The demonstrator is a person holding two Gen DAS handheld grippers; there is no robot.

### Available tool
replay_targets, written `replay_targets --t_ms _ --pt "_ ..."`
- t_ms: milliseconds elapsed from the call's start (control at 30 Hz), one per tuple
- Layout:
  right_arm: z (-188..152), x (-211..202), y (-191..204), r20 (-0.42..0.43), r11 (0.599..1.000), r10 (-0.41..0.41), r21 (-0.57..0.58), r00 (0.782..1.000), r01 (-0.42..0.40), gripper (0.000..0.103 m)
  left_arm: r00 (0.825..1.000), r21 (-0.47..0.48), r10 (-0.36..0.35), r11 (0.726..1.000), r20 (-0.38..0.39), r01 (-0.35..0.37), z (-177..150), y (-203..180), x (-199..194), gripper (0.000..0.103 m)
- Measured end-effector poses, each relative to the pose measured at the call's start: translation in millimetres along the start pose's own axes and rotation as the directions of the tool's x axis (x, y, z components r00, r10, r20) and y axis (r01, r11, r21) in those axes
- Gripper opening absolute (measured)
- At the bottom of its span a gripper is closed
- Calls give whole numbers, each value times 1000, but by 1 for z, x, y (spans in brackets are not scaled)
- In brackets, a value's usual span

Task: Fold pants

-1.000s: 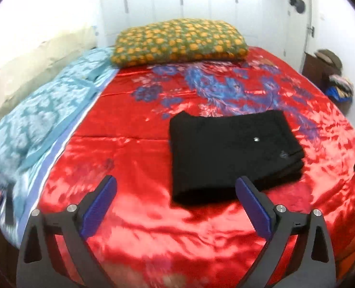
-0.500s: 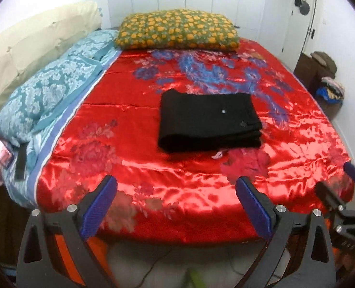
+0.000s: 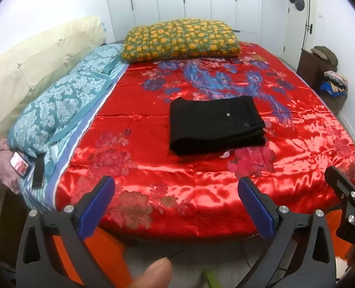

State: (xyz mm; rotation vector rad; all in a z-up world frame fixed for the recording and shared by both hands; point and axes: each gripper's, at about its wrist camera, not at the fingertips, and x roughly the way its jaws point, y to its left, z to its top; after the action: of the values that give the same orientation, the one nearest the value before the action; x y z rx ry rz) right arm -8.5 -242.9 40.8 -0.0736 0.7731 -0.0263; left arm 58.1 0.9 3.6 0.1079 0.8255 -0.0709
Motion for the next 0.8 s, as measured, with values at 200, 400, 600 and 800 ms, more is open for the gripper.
replay_targets --t_ms 200,400,600,800 --pt "1 -1 6 0 999 -32 -33 999 32 103 1000 15 3 1000 19 -3 -1 -2 -5 102" --pt "2 2 6 -6 998 -46 -34 999 46 103 1000 -16 2 1000 20 -2 0 1 -6 102" --pt "1 4 5 -13 998 -57 -36 998 56 103 1000 -13 9 1000 24 -9 1 0 -5 102" --pt "1 4 5 -11 997 -61 -44 998 60 103 999 2 13 1000 36 -13 0 -5 -7 102"
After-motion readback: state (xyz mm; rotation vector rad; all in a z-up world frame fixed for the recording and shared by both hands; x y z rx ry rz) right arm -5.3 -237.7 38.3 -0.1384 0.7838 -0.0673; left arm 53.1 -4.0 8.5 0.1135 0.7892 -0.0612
